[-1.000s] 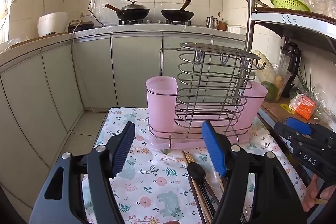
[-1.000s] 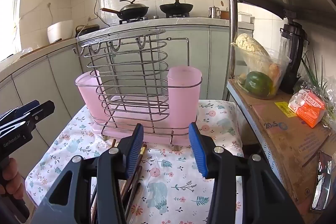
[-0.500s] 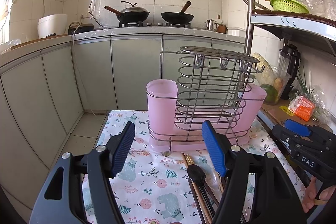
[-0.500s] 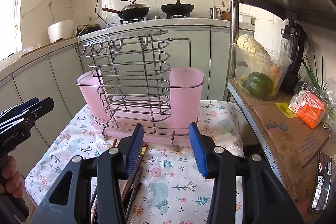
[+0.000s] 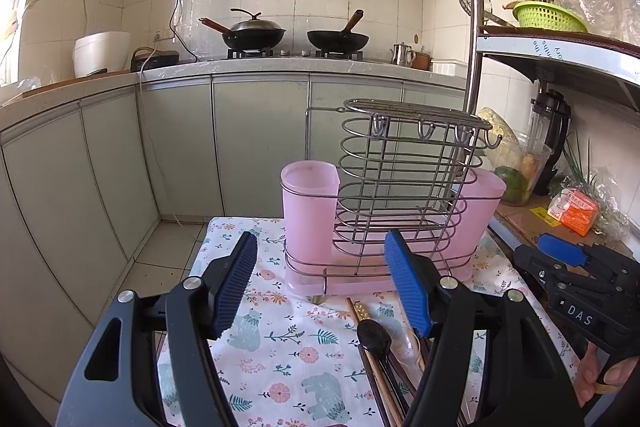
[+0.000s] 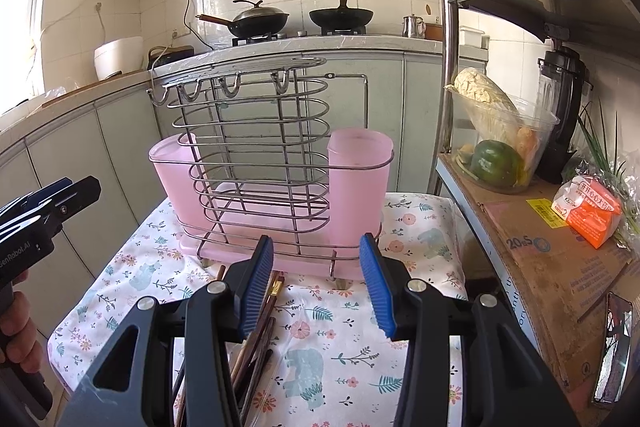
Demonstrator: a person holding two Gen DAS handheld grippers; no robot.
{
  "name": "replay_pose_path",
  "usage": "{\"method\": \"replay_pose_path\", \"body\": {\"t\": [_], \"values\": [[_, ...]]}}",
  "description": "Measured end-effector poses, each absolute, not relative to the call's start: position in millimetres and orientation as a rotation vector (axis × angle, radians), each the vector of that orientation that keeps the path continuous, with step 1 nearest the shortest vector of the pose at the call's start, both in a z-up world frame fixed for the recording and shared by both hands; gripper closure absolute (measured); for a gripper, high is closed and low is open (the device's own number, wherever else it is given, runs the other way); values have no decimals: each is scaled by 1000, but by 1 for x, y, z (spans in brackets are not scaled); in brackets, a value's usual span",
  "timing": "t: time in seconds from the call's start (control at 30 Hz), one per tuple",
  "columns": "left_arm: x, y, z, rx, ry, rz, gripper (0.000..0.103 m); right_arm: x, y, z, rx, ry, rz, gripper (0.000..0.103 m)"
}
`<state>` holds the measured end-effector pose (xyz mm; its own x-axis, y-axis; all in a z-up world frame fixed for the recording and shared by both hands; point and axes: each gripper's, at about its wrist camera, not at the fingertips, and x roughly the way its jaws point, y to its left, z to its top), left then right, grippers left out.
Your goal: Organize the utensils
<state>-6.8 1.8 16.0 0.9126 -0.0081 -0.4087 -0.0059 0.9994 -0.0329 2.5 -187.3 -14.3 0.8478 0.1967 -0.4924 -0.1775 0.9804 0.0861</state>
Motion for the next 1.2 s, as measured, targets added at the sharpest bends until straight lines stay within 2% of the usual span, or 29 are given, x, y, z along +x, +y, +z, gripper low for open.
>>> {"method": "replay_pose_path", "body": {"t": [1.2], "values": [[-11,3,17,-29,410,1,36,1,-197,-12,58,519,184,59]]}}
